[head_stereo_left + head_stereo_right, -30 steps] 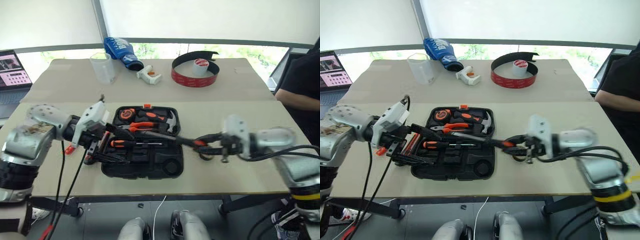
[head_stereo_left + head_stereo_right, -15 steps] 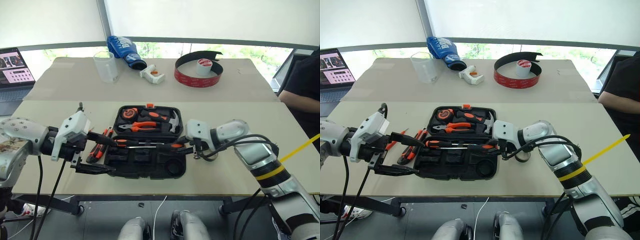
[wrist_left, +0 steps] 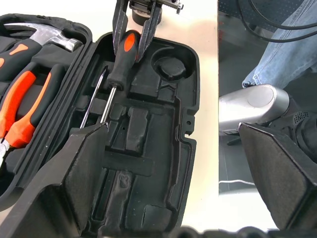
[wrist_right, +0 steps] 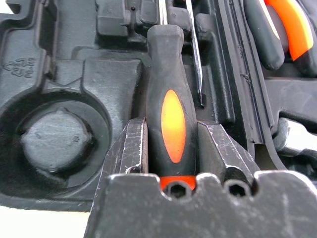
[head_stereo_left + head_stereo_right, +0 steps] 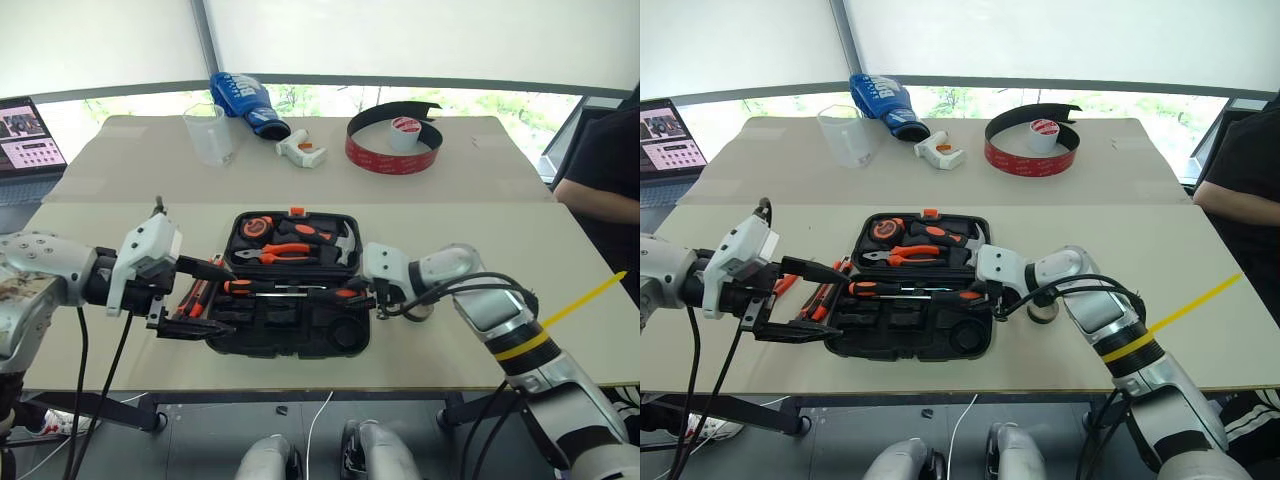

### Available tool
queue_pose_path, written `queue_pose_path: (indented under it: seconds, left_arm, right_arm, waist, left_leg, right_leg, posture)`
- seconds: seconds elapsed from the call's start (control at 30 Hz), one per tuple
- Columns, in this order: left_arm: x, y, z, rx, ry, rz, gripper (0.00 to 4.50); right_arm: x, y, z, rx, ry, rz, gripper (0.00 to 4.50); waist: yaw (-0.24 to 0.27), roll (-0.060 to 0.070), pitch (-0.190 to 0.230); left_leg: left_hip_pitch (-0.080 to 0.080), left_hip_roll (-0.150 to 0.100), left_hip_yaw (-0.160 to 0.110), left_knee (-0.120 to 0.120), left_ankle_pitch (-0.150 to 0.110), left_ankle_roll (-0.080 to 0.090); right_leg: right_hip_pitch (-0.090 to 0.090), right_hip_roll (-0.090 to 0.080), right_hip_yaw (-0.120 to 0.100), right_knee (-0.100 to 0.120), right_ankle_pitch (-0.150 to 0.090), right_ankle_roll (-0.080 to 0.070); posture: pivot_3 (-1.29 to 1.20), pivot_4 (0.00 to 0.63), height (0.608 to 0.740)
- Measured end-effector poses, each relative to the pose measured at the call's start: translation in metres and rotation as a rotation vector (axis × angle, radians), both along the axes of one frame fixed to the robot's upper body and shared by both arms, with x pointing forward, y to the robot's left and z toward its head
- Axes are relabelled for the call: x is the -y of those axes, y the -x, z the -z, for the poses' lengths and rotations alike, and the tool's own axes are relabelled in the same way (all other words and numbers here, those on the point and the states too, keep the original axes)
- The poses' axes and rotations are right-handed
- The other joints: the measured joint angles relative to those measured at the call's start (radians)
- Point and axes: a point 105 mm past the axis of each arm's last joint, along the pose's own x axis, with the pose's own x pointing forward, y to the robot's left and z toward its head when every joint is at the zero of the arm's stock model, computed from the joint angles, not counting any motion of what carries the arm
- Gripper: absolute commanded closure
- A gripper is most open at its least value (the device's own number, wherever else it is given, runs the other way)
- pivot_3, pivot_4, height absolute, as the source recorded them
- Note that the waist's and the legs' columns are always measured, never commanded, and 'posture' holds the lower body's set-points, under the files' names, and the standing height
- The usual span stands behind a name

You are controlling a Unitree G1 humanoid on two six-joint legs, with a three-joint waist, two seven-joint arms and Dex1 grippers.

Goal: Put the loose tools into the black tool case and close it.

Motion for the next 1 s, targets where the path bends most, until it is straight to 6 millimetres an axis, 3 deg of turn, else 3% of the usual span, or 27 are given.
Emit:
queue_pose_path:
  seconds: [0.03, 0.17, 0.33, 0.4, 0.63, 1.0]
  left_arm:
    - [0.001, 0.0, 0.0, 0.001, 0.001, 0.002, 0.0]
    - [0.001, -0.002, -0.004, 0.017, 0.002, 0.005, 0.0]
    - [0.001, -0.004, -0.001, 0.009, 0.008, 0.005, 0.0]
    - [0.002, -0.005, 0.0, 0.005, 0.01, 0.007, 0.0]
    - [0.004, -0.008, -0.003, 0.027, 0.018, 0.013, 0.0]
    - [0.003, -0.009, -0.003, 0.03, 0.019, 0.006, 0.0]
  right_arm:
    - [0.0, 0.0, 0.0, -0.002, 0.0, 0.003, 2.47]
    - [0.0, -0.001, -0.005, -0.01, -0.029, 0.017, 1.21]
    - [-0.015, 0.006, -0.014, -0.068, -0.103, 0.009, 1.2]
    - [-0.018, 0.006, -0.02, -0.08, -0.128, 0.01, 2.2]
    - [-0.027, 0.003, -0.023, -0.077, -0.169, 0.027, 4.48]
    - [-0.035, 0.0, -0.007, -0.078, -0.123, 0.027, 4.48]
  waist:
    - [-0.001, 0.0, 0.0]
    - [-0.002, 0.0, 0.0]
    - [-0.008, 0.0, 0.0]
    - [-0.009, 0.0, 0.0]
    - [-0.014, 0.0, 0.0]
    - [-0.015, 0.0, 0.0]
  left_leg:
    - [0.0, 0.0, 0.0, 0.0, 0.0, 0.0]
    - [0.0, 0.0, 0.0, 0.0, 0.0, 0.0]
    - [0.0, 0.0, 0.0, 0.0, 0.0, 0.0]
    - [0.0, 0.0, 0.0, 0.0, 0.0, 0.0]
    - [0.0, 0.0, 0.0, 0.0, 0.0, 0.0]
    - [0.0, 0.0, 0.0, 0.0, 0.0, 0.0]
  right_leg:
    - [0.0, 0.0, 0.0, 0.0, 0.0, 0.0]
    - [0.0, 0.0, 0.0, 0.0, 0.0, 0.0]
    - [0.0, 0.0, 0.0, 0.001, 0.0, 0.0]
    - [0.0, 0.0, 0.0, 0.001, 0.0, 0.0]
    - [0.0, 0.0, 0.0, 0.0, 0.0, 0.0]
    - [0.0, 0.001, 0.0, 0.001, 0.0, 0.0]
  posture:
    - [0.0, 0.15, 0.727]
    - [0.0, 0.15, 0.727]
    - [0.0, 0.15, 0.727]
    - [0.0, 0.15, 0.727]
    - [0.0, 0.15, 0.727]
    - [0.0, 0.15, 0.727]
